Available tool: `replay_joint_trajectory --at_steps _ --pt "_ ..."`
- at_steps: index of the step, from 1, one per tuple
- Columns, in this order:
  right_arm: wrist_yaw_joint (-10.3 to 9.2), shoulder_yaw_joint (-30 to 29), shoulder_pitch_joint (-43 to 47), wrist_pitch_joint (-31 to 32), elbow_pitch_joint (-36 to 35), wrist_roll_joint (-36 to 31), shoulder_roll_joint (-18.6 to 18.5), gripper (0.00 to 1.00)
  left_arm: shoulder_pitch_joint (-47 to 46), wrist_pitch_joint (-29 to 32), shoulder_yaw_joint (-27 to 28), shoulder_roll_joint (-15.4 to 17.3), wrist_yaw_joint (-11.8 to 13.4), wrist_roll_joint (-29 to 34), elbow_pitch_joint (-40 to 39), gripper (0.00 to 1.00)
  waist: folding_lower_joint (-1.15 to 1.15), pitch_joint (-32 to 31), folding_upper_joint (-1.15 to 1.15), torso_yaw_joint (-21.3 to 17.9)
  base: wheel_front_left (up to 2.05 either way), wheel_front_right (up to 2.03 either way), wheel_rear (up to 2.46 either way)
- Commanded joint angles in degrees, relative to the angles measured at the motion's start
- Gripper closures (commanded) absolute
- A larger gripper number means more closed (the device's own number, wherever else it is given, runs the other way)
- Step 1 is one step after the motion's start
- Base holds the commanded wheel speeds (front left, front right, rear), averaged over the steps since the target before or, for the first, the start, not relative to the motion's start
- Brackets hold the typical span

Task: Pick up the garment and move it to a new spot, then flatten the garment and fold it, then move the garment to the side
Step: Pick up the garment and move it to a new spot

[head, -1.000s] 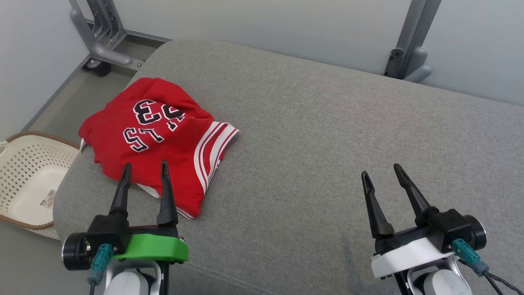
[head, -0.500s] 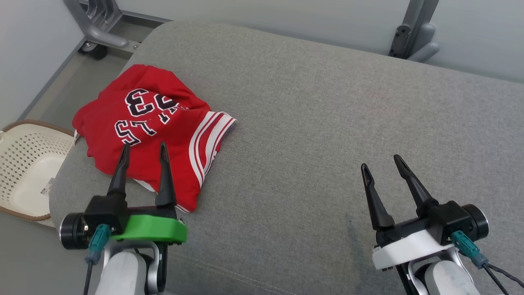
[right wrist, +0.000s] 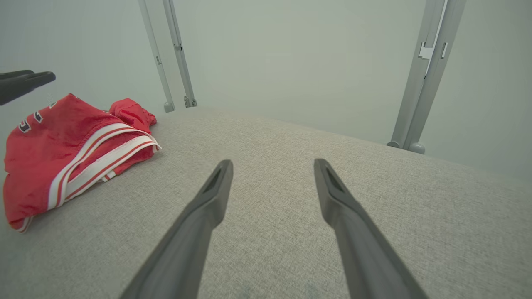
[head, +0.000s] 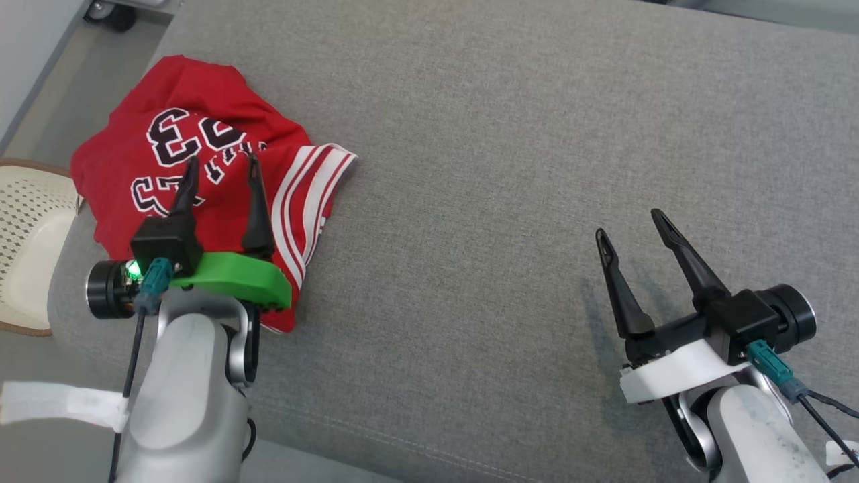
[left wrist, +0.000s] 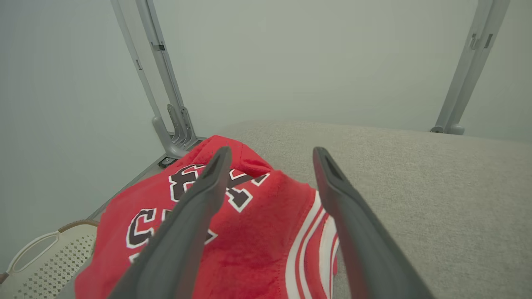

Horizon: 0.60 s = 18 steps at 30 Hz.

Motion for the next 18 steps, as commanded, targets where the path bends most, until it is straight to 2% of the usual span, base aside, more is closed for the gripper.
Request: replay_joint_trajectory --at_steps 1,8,14,18 --pt "0.00 0.3 -1.2 -0.2 0.2 -0.2 -0.7 0.00 -2.5 0.0 0.7 0.4 0.0 0.5 2.6 0.00 0.00 3.6 0.00 -1.2 0.00 0.00 0.00" --pt "-0.01 0.9 -3.3 -0.2 0.4 -0.1 -1.7 0.00 -9.5 0.1 2.7 1.1 0.9 -0.1 14.6 0.00 0.00 6.8 0.00 -1.7 0.00 0.00 0.00" --pt "0.00 1.0 -4.3 -0.2 0.1 -0.3 -1.8 0.00 -14.4 3.7 3.5 0.9 1.2 -2.3 24.5 0.00 0.00 8.5 0.00 -1.4 0.00 0.00 0.00" --pt "0.00 1.3 -4.9 -0.2 0.0 -0.2 -2.2 0.00 -16.8 4.0 3.9 0.8 0.3 -3.5 28.5 0.00 0.00 9.2 0.00 -1.3 0.00 0.00 0.00"
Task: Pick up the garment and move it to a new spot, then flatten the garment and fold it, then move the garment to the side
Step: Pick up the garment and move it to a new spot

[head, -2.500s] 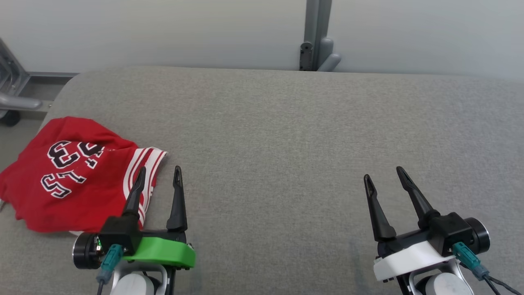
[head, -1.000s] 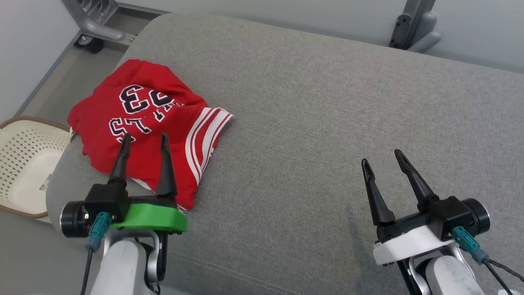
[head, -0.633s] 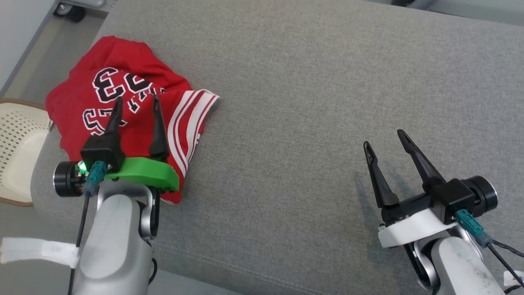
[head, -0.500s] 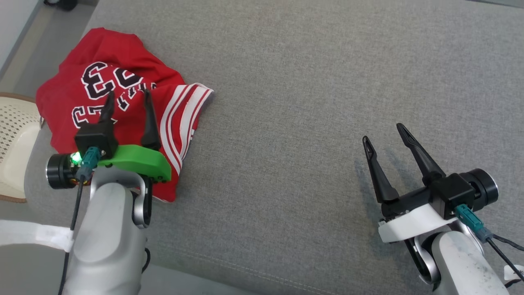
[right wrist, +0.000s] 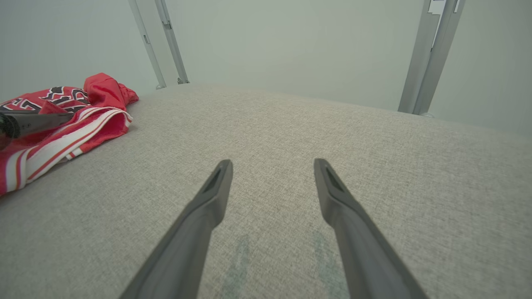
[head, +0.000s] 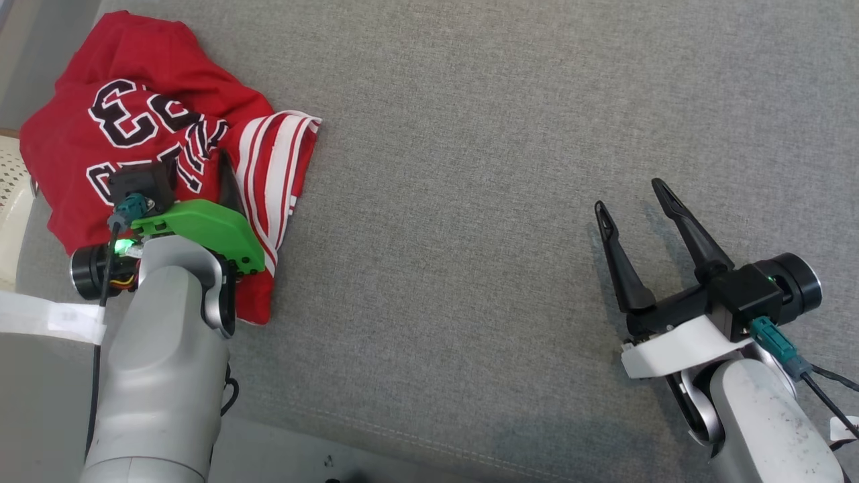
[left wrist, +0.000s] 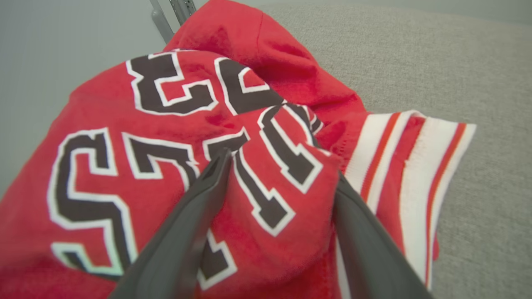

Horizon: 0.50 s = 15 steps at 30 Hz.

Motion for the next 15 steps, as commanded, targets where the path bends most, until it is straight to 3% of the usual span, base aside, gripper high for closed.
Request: replay_joint_trajectory --at_steps 1,4,5,6,7,15 --pt "0.00 0.1 -0.8 -0.2 -0.1 -0.2 -0.4 0.00 -1.3 -0.3 0.0 0.1 -0.2 -0.2 1.5 0.00 -0.01 0.4 -0.01 0.1 0.00 0.00 0.00" --pt "0.00 0.4 -1.0 -0.2 0.0 -0.1 -0.6 0.00 -2.2 -0.7 0.2 0.1 -0.1 -0.6 3.0 0.00 -0.01 0.5 -0.01 0.2 0.00 0.00 0.00" --pt "0.00 0.8 -1.2 -0.2 0.0 -0.2 -0.8 0.00 -2.5 -1.0 0.2 0.1 0.1 -0.7 3.6 0.51 -0.01 0.5 -0.01 0.2 0.00 0.00 0.00" --pt "0.00 0.9 -1.3 -0.2 0.1 -0.1 -0.9 0.00 -2.8 -1.1 0.2 0.1 0.3 -0.8 4.1 0.87 -0.01 0.5 -0.01 0.2 0.00 0.00 0.00" --pt "-0.01 1.0 -1.4 -0.2 0.2 0.0 -0.9 0.00 -3.1 -1.4 0.2 0.1 0.3 -0.9 4.7 1.00 -0.01 0.4 -0.01 0.2 0.00 0.00 0.00" --pt "0.00 1.0 -1.3 -0.2 0.9 0.7 -0.6 0.00 -4.4 -3.7 -0.1 0.6 -0.4 -0.9 5.6 1.00 -0.01 -1.7 -0.01 0.6 0.00 0.00 0.00"
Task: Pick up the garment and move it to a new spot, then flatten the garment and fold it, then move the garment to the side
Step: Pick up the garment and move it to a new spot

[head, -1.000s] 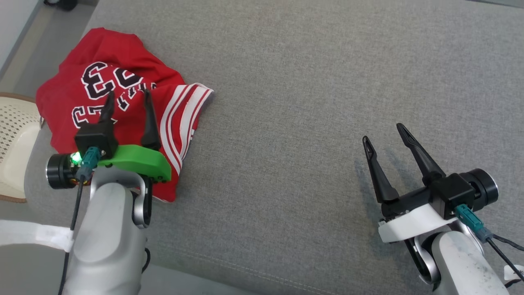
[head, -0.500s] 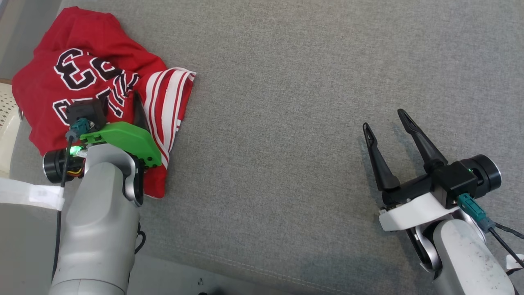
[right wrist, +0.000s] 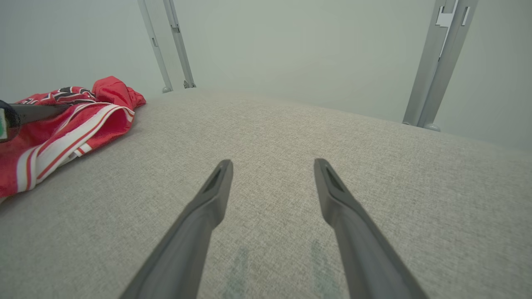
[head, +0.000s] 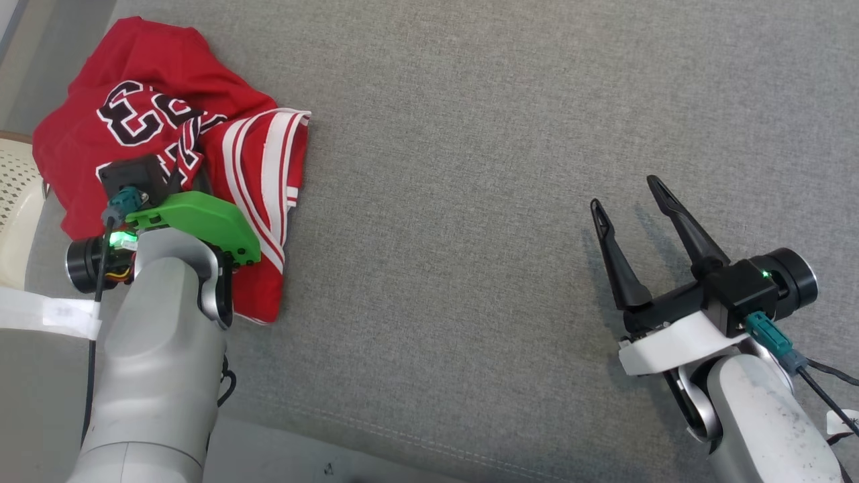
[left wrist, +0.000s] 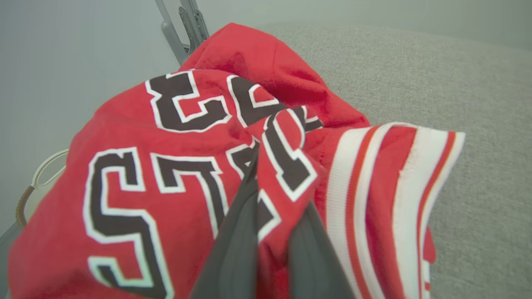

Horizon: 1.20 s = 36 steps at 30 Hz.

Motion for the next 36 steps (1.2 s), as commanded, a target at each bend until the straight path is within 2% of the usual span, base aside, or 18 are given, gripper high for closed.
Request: replay_joint_trajectory --at_steps 1,9,15,20,30,36 --pt "-0.01 0.0 0.2 -0.2 0.1 0.3 0.2 0.00 -0.7 -0.3 0.1 0.6 -0.1 0.0 -0.6 1.00 0.00 -1.0 0.00 0.1 0.00 0.00 0.00" --pt "-0.02 0.2 2.2 -0.2 0.6 1.3 2.4 0.00 2.5 -0.7 3.0 1.2 -2.0 -2.1 -9.7 1.00 0.00 -6.0 0.00 -1.0 0.00 0.00 0.00" --pt "-0.01 -0.5 4.4 -0.2 1.1 1.9 4.3 0.00 5.6 -0.7 4.2 2.0 -1.4 -0.6 -19.3 1.00 0.00 -10.6 0.00 -2.4 0.00 0.00 0.00" --pt "-0.02 -1.0 6.4 -0.2 1.2 2.4 5.8 0.00 7.4 -0.6 3.5 2.4 -2.1 0.4 -25.6 1.00 0.00 -14.3 0.00 -4.3 0.00 0.00 0.00" --pt "-0.01 -1.3 8.6 -0.2 1.0 3.6 7.5 0.00 7.8 3.7 1.6 3.1 -3.1 0.1 -36.3 1.00 0.00 -18.6 0.00 -10.4 0.00 0.00 0.00" --pt "-0.01 -1.4 9.2 -0.2 0.8 4.6 7.7 0.00 8.2 7.8 -0.2 2.2 -3.7 -1.0 -43.7 1.00 0.00 -19.3 0.00 -15.8 0.00 0.00 0.00"
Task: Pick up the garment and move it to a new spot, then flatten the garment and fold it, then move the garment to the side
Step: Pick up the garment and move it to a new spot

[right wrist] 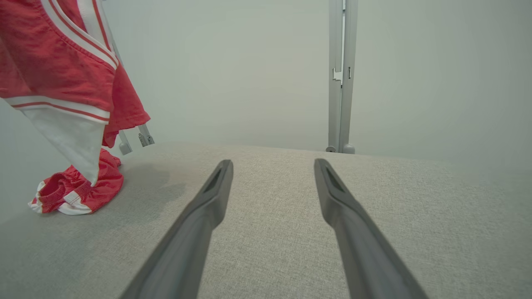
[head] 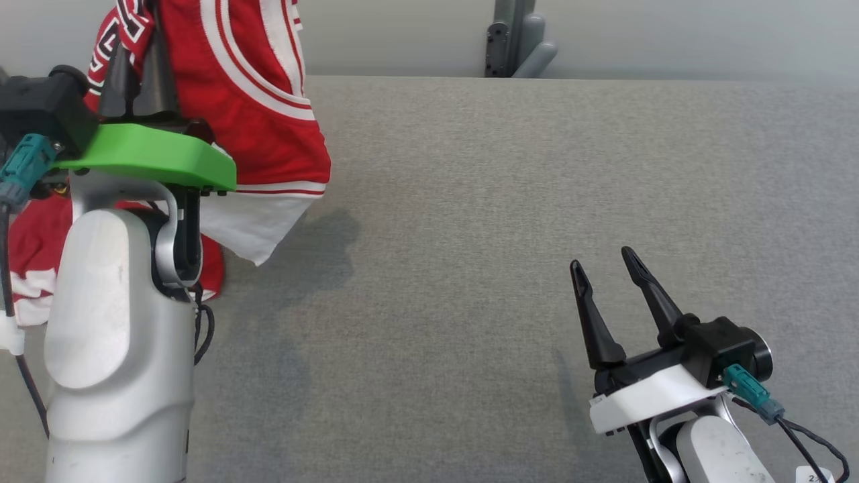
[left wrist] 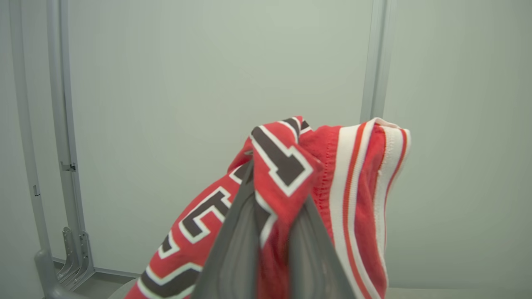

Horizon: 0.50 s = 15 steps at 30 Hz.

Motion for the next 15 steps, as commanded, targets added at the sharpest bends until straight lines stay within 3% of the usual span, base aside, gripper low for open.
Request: replay_joint_trajectory --at_steps 1,15 --pt "0.00 0.0 0.6 -0.2 -0.2 0.4 0.0 0.00 0.7 0.2 -0.2 -0.2 -0.2 -0.4 -0.3 1.00 0.00 -1.5 0.00 -4.3 0.00 0.00 0.00" --pt "0.00 0.3 0.2 -0.2 -0.6 2.9 0.0 0.00 0.3 4.6 -6.9 -2.3 -0.3 -2.0 -2.3 1.00 0.00 -0.8 0.00 -19.4 0.00 0.00 0.00"
